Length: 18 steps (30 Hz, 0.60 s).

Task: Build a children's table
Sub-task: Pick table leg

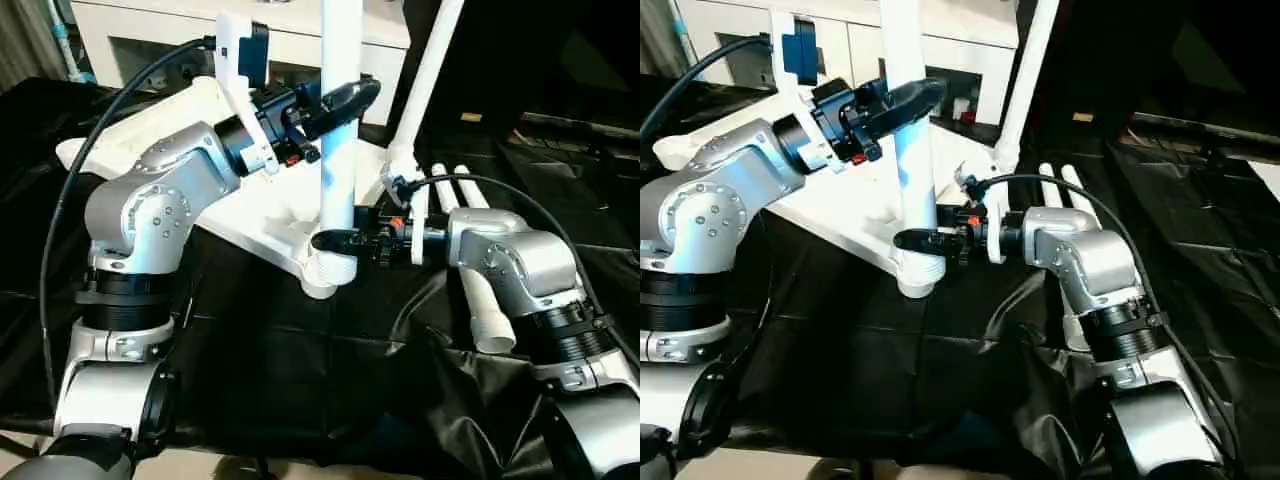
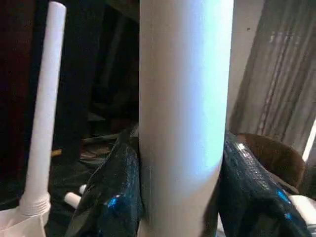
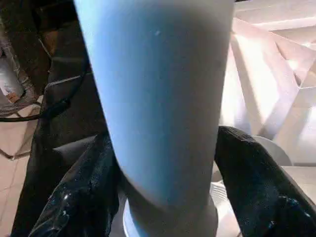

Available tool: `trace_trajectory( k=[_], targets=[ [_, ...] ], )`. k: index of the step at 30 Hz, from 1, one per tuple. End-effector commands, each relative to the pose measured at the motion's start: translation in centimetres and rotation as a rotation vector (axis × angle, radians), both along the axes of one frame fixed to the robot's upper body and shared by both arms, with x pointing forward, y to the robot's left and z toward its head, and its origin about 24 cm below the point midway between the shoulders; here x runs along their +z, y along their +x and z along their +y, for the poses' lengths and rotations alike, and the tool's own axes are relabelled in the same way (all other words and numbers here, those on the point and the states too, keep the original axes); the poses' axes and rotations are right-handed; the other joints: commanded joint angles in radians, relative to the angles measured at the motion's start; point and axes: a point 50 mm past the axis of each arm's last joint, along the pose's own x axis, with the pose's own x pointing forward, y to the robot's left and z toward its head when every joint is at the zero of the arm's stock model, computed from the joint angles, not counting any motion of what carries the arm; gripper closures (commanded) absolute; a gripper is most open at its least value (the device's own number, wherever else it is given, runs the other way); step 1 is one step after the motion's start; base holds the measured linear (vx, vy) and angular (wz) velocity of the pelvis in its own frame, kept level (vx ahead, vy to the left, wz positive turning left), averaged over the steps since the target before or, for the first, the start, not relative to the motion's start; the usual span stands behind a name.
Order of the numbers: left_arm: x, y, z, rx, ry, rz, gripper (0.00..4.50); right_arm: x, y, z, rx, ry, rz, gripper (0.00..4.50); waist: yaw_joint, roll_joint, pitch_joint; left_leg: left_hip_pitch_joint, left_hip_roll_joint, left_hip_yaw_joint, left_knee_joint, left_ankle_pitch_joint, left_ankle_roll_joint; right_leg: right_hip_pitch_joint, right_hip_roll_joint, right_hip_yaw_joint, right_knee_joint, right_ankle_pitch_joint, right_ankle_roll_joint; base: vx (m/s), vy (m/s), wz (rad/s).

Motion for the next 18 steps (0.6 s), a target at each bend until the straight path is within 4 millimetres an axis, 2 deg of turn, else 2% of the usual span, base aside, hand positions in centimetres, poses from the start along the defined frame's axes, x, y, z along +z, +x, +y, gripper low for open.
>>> trace_trajectory(
  k=[1, 5, 9, 10, 13, 16, 18],
  targets=[
    [0.47, -0.67, -0.85, -0.061, 0.017, -0.025, 2.78, -0.06, -0.1, -0.07, -0.002, -0.008, 0.007, 1.58, -0.003, 0.006, -0.083, 0.038, 0.067, -0.026, -0.064, -0.138, -0.042, 0.031, -0.122, 0.053, -0.075, -0.071, -0.17, 0.0, 0.0, 0.0],
    [0.52, -0.68, -0.78, -0.064, 0.015, -0.023, 2.78, -0.15, -0.22, 0.03, 0.007, -0.005, 0.01, 1.58, -0.003, 0.008, -0.084, 0.037, 0.067, -0.027, -0.064, -0.139, -0.044, 0.031, -0.121, 0.052, -0.074, -0.056, -0.172, 0.0, 0.0, 0.0],
    [0.56, -0.57, -0.73, -0.06, 0.012, -0.021, 2.78, -0.33, -0.29, 0.12, 0.016, -0.003, 0.014, 1.58, -0.002, 0.005, -0.084, 0.037, 0.067, -0.026, -0.064, -0.14, -0.041, 0.032, -0.122, 0.053, -0.075, -0.06, -0.175, 0.0, 0.0, 0.0],
    [0.56, -0.56, -0.73, -0.059, 0.011, -0.021, 2.78, -0.4, -0.29, 0.14, 0.016, -0.003, 0.016, 1.86, -0.002, 0.005, -0.084, 0.038, 0.067, -0.027, -0.064, -0.138, -0.041, 0.031, -0.121, 0.053, -0.074, -0.06, -0.175, 0.0, 0.0, 0.0],
    [0.57, -0.59, -0.73, -0.061, 0.008, -0.019, 2.78, -0.56, -0.3, 0.23, 0.017, -0.001, 0.022, 1.95, -0.003, 0.006, -0.084, 0.038, 0.067, -0.027, -0.065, -0.145, -0.042, 0.031, -0.122, 0.053, -0.075, -0.066, -0.176, 0.0, 0.0, 0.0],
    [0.62, -0.59, -0.69, -0.06, 0.001, -0.016, 2.78, -0.78, -0.3, 0.36, 0.021, 0.005, 0.034, 2.33, -0.002, 0.004, -0.084, 0.038, 0.067, -0.026, -0.064, -0.14, -0.041, 0.031, -0.122, 0.053, -0.074, -0.065, -0.175, 0.0, 0.0, 0.0],
    [0.64, -0.58, -0.68, -0.058, 0.0, -0.016, 2.78, -0.83, -0.27, 0.35, 0.02, 0.007, 0.037, 2.38, -0.002, 0.004, -0.084, 0.038, 0.068, -0.027, -0.065, -0.141, -0.041, 0.03, -0.122, 0.052, -0.074, -0.067, -0.174, 0.0, 0.0, 0.0]
  ],
)
